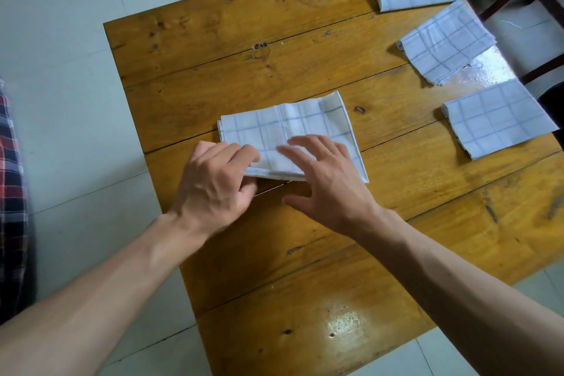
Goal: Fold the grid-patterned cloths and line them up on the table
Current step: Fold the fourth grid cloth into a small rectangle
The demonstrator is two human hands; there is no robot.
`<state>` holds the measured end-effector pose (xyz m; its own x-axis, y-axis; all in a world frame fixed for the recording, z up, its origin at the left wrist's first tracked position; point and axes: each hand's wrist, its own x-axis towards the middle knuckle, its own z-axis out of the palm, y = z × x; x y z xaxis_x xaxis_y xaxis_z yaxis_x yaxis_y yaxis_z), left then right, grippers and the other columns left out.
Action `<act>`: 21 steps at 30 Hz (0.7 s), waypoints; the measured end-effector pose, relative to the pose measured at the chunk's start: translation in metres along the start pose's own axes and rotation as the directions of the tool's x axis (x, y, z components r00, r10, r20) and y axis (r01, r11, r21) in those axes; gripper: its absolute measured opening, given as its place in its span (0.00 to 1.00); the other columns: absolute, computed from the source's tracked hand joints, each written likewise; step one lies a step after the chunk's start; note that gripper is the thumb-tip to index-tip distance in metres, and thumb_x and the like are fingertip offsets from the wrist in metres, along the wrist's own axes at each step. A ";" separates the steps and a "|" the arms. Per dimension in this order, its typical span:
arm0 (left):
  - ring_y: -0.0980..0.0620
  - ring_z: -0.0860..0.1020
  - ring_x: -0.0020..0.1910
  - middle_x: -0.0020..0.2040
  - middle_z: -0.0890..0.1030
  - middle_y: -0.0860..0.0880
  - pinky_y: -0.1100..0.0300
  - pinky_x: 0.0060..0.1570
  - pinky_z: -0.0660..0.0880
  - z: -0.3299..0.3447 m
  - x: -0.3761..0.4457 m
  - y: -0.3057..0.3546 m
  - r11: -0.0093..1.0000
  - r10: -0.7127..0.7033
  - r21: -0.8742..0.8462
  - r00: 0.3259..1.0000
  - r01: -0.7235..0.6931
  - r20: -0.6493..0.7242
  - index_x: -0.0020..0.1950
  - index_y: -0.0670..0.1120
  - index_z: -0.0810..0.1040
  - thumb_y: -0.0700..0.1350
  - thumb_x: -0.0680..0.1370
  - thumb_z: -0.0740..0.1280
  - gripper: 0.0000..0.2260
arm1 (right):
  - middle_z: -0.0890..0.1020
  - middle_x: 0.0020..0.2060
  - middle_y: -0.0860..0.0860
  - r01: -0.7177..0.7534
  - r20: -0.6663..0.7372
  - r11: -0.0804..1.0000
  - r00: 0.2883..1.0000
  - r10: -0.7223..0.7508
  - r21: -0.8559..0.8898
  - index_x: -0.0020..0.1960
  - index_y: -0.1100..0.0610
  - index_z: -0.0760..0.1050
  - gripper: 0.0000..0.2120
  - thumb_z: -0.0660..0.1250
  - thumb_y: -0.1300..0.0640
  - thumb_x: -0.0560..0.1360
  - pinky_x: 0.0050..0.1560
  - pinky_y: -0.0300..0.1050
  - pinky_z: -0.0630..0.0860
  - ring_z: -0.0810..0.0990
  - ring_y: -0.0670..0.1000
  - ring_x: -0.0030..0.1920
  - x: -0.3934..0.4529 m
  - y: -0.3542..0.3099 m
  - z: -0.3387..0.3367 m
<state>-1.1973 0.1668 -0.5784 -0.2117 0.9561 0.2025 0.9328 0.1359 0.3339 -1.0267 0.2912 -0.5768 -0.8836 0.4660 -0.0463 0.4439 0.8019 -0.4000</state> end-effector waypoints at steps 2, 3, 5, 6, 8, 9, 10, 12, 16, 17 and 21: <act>0.45 0.79 0.39 0.39 0.80 0.49 0.49 0.44 0.72 -0.007 -0.001 0.016 0.998 0.010 -0.068 0.998 -0.014 -0.056 0.49 0.44 0.78 0.39 0.67 0.70 0.11 | 0.77 0.59 0.51 0.010 -0.099 1.000 0.995 -0.009 0.012 0.63 0.53 0.75 0.26 0.76 0.54 0.65 0.54 0.51 0.70 0.74 0.55 0.58 -0.003 -0.009 0.008; 0.47 0.78 0.39 0.39 0.80 0.50 0.50 0.43 0.72 -0.009 -0.003 0.024 0.992 0.029 -0.123 0.996 -0.039 -0.085 0.51 0.45 0.77 0.39 0.68 0.71 0.13 | 0.78 0.54 0.51 0.004 -0.148 0.998 0.989 0.004 0.056 0.57 0.54 0.78 0.20 0.74 0.59 0.66 0.50 0.50 0.70 0.75 0.56 0.54 -0.005 -0.011 0.011; 0.51 0.76 0.37 0.39 0.79 0.51 0.51 0.43 0.73 -0.013 -0.007 0.036 0.961 0.090 -0.250 0.989 -0.117 -0.117 0.55 0.46 0.74 0.39 0.68 0.73 0.17 | 0.78 0.48 0.50 -0.012 -0.198 0.985 0.979 0.047 0.174 0.48 0.55 0.78 0.14 0.69 0.65 0.64 0.46 0.50 0.68 0.75 0.55 0.49 -0.008 -0.010 0.014; 0.52 0.76 0.37 0.40 0.79 0.51 0.52 0.44 0.72 -0.014 -0.009 0.037 0.946 0.119 -0.287 0.987 -0.147 -0.112 0.56 0.46 0.73 0.41 0.69 0.74 0.18 | 0.78 0.47 0.50 -0.014 -0.203 0.975 0.977 0.060 0.222 0.47 0.56 0.78 0.14 0.68 0.66 0.63 0.46 0.50 0.68 0.75 0.55 0.49 -0.010 -0.007 0.014; 0.51 0.77 0.41 0.43 0.80 0.52 0.53 0.45 0.71 -0.012 -0.013 0.028 0.951 0.147 -0.267 0.987 -0.157 -0.059 0.56 0.47 0.75 0.48 0.71 0.75 0.16 | 0.78 0.48 0.50 -0.001 -0.205 0.960 0.977 0.062 0.281 0.46 0.56 0.79 0.16 0.70 0.69 0.61 0.49 0.52 0.69 0.76 0.54 0.51 -0.014 0.002 0.011; 0.51 0.78 0.44 0.46 0.80 0.53 0.54 0.47 0.70 -0.009 -0.014 0.020 0.964 0.141 -0.226 0.990 -0.142 -0.020 0.55 0.47 0.78 0.53 0.73 0.74 0.15 | 0.79 0.49 0.50 0.009 -0.213 0.953 0.975 0.059 0.304 0.46 0.56 0.80 0.17 0.71 0.71 0.61 0.50 0.52 0.70 0.76 0.54 0.51 -0.016 0.006 0.009; 0.51 0.78 0.48 0.48 0.81 0.53 0.54 0.48 0.69 -0.007 -0.016 0.010 0.975 0.123 -0.189 0.992 -0.117 0.019 0.53 0.47 0.80 0.57 0.74 0.72 0.16 | 0.79 0.49 0.50 0.022 -0.223 0.944 0.973 0.055 0.328 0.46 0.56 0.80 0.17 0.73 0.73 0.61 0.50 0.53 0.72 0.77 0.54 0.52 -0.018 0.011 0.007; 0.50 0.79 0.53 0.51 0.83 0.53 0.53 0.49 0.69 -0.001 -0.019 -0.006 0.983 0.064 -0.175 0.996 -0.053 0.061 0.50 0.47 0.82 0.60 0.80 0.63 0.18 | 0.80 0.50 0.50 0.050 -0.234 0.927 0.971 0.042 0.373 0.45 0.57 0.82 0.15 0.77 0.72 0.63 0.49 0.53 0.74 0.78 0.53 0.54 -0.022 0.017 0.005; 0.47 0.81 0.47 0.44 0.83 0.52 0.50 0.48 0.71 0.009 -0.020 -0.017 0.975 0.100 -0.204 0.994 -0.091 0.037 0.42 0.46 0.82 0.41 0.80 0.60 0.12 | 0.81 0.50 0.51 0.102 -0.244 0.937 0.970 -0.018 0.335 0.45 0.58 0.82 0.10 0.79 0.66 0.65 0.52 0.54 0.74 0.78 0.53 0.58 -0.030 0.026 0.005; 0.48 0.81 0.44 0.41 0.82 0.51 0.50 0.47 0.71 0.010 -0.019 -0.016 0.973 0.133 -0.193 0.991 -0.126 0.025 0.41 0.46 0.81 0.40 0.79 0.62 0.11 | 0.81 0.50 0.51 0.114 -0.249 0.950 0.968 -0.040 0.289 0.45 0.58 0.82 0.09 0.79 0.63 0.67 0.53 0.54 0.73 0.78 0.54 0.57 -0.033 0.028 0.004; 0.47 0.77 0.38 0.36 0.78 0.49 0.51 0.42 0.70 0.003 -0.029 -0.009 0.971 0.213 -0.115 0.977 -0.211 0.002 0.39 0.45 0.79 0.37 0.71 0.75 0.06 | 0.81 0.49 0.52 0.128 -0.242 0.984 0.966 -0.096 0.122 0.47 0.58 0.82 0.08 0.77 0.58 0.70 0.51 0.53 0.70 0.77 0.56 0.54 -0.047 0.036 0.000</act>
<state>-1.1986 0.1383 -0.5897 -0.0077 0.9636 0.2673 0.9165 -0.1001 0.3873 -0.9695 0.2984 -0.5896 -0.8596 0.4637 0.2146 0.3055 0.8031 -0.5116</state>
